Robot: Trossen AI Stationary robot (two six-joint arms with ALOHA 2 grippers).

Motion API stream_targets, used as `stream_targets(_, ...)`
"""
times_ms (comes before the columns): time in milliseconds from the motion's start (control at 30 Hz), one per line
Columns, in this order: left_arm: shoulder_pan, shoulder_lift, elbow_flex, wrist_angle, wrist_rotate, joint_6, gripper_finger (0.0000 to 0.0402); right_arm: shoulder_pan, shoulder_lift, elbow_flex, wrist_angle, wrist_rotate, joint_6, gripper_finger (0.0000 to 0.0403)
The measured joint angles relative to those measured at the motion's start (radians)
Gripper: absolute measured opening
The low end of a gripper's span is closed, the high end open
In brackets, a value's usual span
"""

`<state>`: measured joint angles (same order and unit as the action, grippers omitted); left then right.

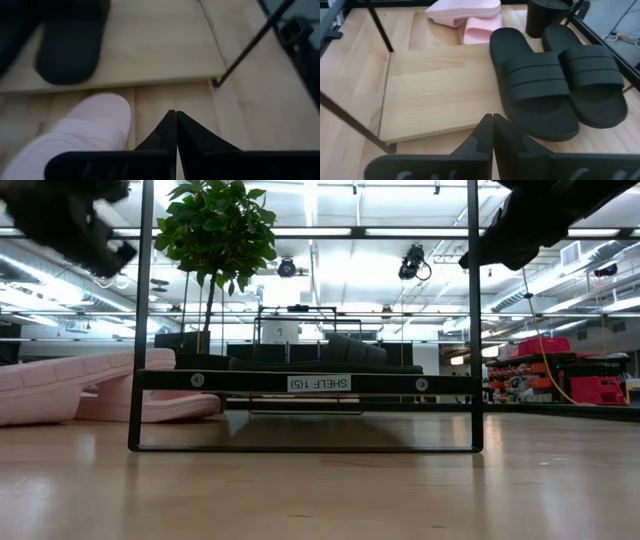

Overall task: Pick and place slides into the shelf
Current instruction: Put the bottom pink slipper on the shelf

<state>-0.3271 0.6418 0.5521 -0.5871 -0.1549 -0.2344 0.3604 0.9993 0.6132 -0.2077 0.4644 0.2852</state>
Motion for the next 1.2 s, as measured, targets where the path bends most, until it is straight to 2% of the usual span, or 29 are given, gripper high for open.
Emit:
stream_targets(133,0.015,-0.001,-0.108,0.1,-0.001,-0.039,0.0006,-0.008,0.0,0.0,0.0,-0.007,0.001,0.0009)
stream_targets(233,0.04,-0.002,-0.144,0.168,-0.007,-0.104,0.0016,-0.008,0.0,0.0,0.0,-0.022,0.017,0.0011)
stream_targets(367,0.078,-0.002,-0.146,0.18,-0.025,-0.148,0.0021,-0.006,0.0,0.0,0.0,-0.025,0.035,0.0011)
stream_targets(600,0.119,-0.002,-0.139,0.179,-0.032,-0.147,0.0009,-0.005,0.0,0.0,0.0,-0.025,0.064,0.0013)
stream_targets(1033,0.122,-0.001,-0.139,0.179,-0.033,-0.173,0.0039,-0.004,0.0,0.0,0.0,-0.035,0.089,0.0013)
stream_targets(1200,0.122,-0.001,-0.139,0.179,-0.033,-0.173,0.0038,-0.004,0.0,0.0,0.0,-0.035,0.088,0.0012)
